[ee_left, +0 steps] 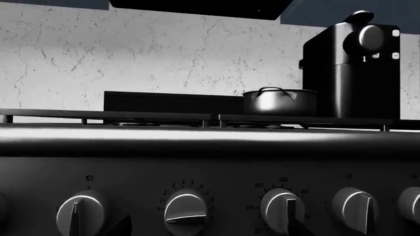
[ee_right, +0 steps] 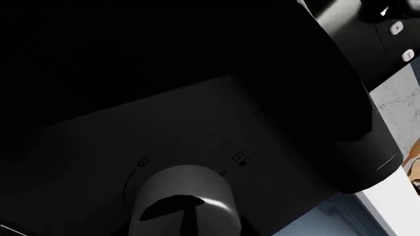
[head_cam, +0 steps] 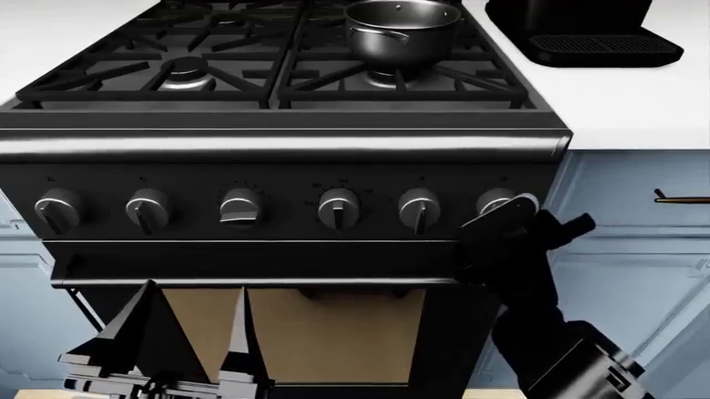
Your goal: Frozen meat rests on a plate on the counter. Retrieve the meat and place it in a pot on a burner. Then turn the burner on.
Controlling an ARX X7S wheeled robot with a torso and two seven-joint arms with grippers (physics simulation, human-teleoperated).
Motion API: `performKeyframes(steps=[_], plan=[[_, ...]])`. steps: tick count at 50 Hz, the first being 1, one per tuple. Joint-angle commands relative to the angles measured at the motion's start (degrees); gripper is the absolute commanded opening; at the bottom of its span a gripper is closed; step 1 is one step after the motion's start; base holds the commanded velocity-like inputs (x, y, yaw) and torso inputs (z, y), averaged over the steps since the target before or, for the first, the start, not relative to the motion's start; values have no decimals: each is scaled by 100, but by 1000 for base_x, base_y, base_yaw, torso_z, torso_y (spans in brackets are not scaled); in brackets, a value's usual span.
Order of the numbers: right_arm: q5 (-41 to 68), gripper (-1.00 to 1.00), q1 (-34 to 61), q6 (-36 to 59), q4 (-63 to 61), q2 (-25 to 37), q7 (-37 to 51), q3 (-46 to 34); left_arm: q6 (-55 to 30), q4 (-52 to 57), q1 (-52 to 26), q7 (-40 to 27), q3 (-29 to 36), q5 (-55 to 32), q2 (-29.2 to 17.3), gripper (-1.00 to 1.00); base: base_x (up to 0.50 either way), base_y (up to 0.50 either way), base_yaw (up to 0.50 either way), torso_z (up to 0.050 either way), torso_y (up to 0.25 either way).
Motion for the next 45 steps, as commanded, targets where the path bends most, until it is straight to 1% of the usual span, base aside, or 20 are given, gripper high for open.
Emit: performKeyframes(steps=[1,11,12,17,39,45], plan=[[-855,-100,-62,312,-946,-10,244,-95,11,11,5,-11,6,10,-10,100,-21,0,-5,0,0],[-630,-100,-190,408,-1258,17,227,166,16,86,31,-34,-4,12,-37,100,-9,1,-4,1,5],[-586,100,-223,458,-1345,29,219,209,17,95,33,-36,-4,14,-39,100,0,0,-4,0,0],[-442,100,-377,781,-1878,127,221,387,23,125,34,-40,-10,9,-53,100,0,0,0,0,2],[-38,100,-1153,2778,-5019,585,461,1302,39,625,247,-133,-48,86,-178,100,0,0,0,0,0],[10,100,-1436,3000,-5472,685,535,1620,53,778,332,-160,-39,153,-208,100,0,0,0,0,0]])
